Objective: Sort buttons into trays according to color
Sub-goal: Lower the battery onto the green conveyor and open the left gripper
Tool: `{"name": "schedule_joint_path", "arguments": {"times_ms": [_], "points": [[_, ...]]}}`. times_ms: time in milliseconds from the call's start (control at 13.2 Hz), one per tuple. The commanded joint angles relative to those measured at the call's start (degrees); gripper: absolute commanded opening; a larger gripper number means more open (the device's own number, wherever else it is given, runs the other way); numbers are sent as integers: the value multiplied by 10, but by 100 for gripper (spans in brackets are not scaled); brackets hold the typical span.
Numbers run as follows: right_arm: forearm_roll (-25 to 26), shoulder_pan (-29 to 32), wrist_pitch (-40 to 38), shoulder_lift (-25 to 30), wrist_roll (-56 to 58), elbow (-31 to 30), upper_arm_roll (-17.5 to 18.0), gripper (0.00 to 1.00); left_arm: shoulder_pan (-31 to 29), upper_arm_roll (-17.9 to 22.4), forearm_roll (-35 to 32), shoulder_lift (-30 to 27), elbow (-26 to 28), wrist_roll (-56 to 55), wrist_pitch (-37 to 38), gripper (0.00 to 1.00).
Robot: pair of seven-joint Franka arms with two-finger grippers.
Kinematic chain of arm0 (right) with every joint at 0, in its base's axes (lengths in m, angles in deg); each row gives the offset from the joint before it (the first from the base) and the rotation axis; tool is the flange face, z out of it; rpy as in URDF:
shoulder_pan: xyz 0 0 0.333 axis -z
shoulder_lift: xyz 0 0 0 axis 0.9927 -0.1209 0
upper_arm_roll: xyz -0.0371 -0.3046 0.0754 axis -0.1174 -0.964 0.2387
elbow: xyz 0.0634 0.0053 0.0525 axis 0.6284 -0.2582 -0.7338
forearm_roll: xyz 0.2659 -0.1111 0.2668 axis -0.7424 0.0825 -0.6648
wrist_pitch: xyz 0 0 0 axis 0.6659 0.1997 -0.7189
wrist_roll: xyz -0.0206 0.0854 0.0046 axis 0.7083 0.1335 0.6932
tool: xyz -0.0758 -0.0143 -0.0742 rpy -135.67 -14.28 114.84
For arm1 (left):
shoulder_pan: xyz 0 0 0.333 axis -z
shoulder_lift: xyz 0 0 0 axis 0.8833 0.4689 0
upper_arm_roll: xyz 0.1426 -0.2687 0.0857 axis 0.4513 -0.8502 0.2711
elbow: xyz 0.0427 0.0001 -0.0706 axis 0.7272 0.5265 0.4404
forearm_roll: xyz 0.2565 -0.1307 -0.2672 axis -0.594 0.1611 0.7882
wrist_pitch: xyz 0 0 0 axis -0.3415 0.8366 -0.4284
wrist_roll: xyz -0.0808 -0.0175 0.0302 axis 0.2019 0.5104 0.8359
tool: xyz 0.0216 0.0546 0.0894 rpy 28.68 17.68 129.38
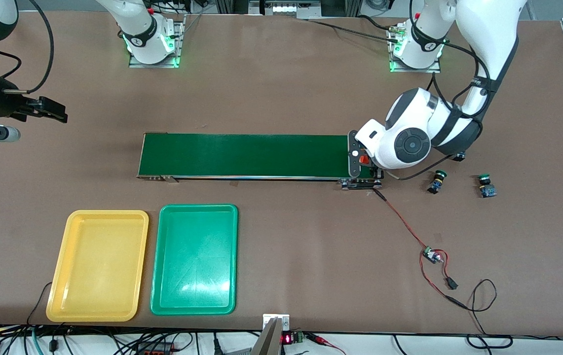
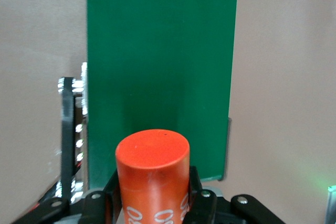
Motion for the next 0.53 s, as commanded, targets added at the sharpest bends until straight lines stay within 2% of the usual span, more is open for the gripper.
{"name": "schedule_joint_path", "arguments": {"times_ms": [0,303,379,455], "points": [[1,-2,5,2,4,-4,1,100,11,-2,-7,0,33,13,-31,0],[1,-2,4,2,4,-4,1,100,17,-4,-7,4,35,12,-31,1],[1,-2,4,2,4,-4,1,100,19,-4,-7,5,34,12,-32,8],[1,-2,4,2,4,-4,1,100,20,-4,-7,5,34,12,-34,21]]}}
